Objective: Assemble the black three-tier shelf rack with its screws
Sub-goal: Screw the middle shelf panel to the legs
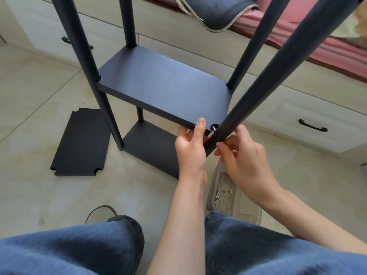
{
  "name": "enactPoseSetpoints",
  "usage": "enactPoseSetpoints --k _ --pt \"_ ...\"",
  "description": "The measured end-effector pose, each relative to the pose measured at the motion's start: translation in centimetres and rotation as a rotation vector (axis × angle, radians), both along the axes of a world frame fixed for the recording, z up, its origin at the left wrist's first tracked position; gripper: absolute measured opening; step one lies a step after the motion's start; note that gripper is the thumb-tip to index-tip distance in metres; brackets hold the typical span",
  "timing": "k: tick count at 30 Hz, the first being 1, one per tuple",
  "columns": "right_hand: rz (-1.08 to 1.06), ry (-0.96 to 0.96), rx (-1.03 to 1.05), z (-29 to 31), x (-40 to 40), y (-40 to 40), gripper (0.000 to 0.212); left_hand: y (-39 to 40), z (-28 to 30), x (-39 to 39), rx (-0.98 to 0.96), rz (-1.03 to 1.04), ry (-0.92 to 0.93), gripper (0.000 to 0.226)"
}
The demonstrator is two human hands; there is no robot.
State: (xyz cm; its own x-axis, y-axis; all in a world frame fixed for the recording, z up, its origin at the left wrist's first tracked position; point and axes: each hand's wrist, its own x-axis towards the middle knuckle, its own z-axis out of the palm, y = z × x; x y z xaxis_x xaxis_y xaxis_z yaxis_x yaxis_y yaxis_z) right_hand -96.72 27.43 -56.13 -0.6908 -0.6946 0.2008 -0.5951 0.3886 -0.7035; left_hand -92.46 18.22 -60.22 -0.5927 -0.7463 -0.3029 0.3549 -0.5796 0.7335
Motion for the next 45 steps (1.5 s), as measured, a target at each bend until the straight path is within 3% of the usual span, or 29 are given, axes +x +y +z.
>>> enactPoseSetpoints --k 23,27,37,41,45 --pt "0.108 -0.054 0.056 0.5 -0.7 -0.1 0.025 0.1 0.3 0.0 -0.069 -0.020 -0.031 0.016" --pt "0.108 -0.058 0.051 0.6 -0.8 -0.1 0.027 0.1 0.4 -0.1 -0.052 -0.005 -0.012 0.007" --pt "0.080 -0.107 -0.007 0.4 -0.8 0.1 0.040 0.3 0.1 0.1 -0.074 -0.014 -0.011 0.020" --pt "-0.029 -0.157 -0.060 0.4 -0.8 0.5 0.033 0.4 0.2 0.2 -0.071 -0.020 -0.002 0.022" --pt "-0.069 -0.016 0.012 0.8 -0.9 0.9 0.018 0.7 0.4 0.1 -0.057 -0.014 0.024 0.019"
